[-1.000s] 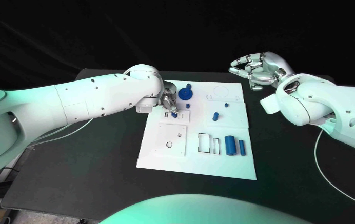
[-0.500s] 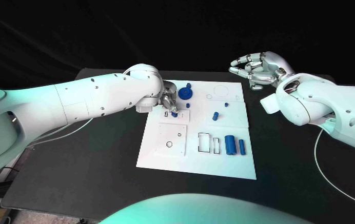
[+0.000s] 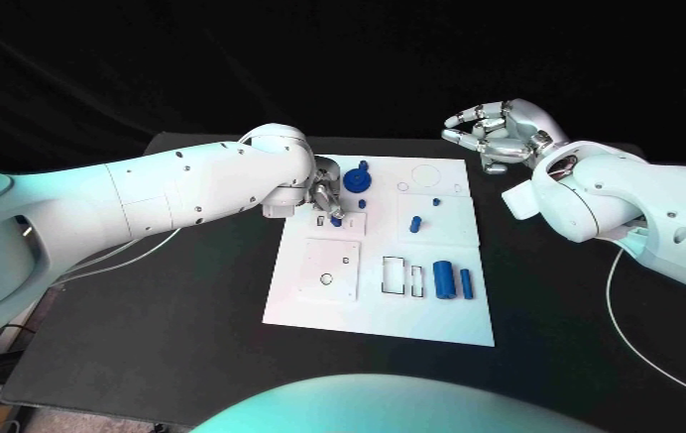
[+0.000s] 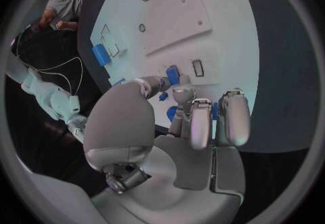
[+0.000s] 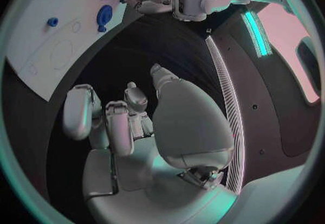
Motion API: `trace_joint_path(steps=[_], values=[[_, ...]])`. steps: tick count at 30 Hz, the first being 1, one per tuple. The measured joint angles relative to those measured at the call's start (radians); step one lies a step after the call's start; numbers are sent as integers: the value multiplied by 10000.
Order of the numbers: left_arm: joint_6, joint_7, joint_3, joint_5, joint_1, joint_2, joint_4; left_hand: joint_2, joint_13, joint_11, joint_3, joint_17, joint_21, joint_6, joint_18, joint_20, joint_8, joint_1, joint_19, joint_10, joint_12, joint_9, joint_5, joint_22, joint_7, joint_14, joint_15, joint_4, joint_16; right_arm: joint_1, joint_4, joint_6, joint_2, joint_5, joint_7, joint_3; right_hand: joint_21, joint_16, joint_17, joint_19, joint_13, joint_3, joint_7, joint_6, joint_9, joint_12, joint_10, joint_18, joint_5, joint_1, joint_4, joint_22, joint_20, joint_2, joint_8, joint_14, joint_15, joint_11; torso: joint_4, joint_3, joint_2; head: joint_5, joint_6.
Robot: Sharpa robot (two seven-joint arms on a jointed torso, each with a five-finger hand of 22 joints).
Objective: Assemble the parts on the task board
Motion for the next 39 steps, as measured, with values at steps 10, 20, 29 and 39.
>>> trace_joint_path(steps=[10,20,29,39], values=[[-10,-94,-1,238,3,55,-100,25,-85,-104,-123,-1,0,3,0,-38,76,-401,38,111,-48,341,-54,7,-152,-25,-102,-123,0,0,9,0,-12,2,2,0,-55,-15,-1,0,-13,0,0,0,0,0,0,0,0,0,0,-1,0,0,0,0,0,0,6,1,3,-33,10],[-10,-170,4,384,10,93,-170,-35,-100,-120,264,-1,0,118,1,-72,-81,-746,72,128,-48,416,-91,6,-265,1,-147,-566,0,-1,13,2,-21,5,7,0,-92,-56,-2,0,-41,0,0,0,1,0,-30,0,0,0,0,7,0,0,-1,0,0,-30,5,-6,11,-59,-12],[-28,-229,-6,492,-6,110,-263,-164,-61,-143,-841,-1,-39,406,1,-104,-342,-1399,113,140,-48,388,-261,63,-342,1,-147,264,0,-1,21,4,-34,7,11,0,-173,-56,-3,-74,-111,-30,0,0,-14,0,-100,0,0,-1,89,6,-1,2,-1,0,0,-26,12,-7,12,-73,-15],[-76,-265,-10,589,-18,120,-329,-190,-75,-143,-1631,-1,-38,459,1,-71,-459,-1426,145,139,-48,427,-260,87,-324,1,-146,722,0,-1,32,5,-55,9,13,0,-233,-95,-4,-73,-132,-55,0,0,-20,0,-100,1,0,-66,114,4,-1,66,38,0,0,-26,12,-7,4,-65,-3]])
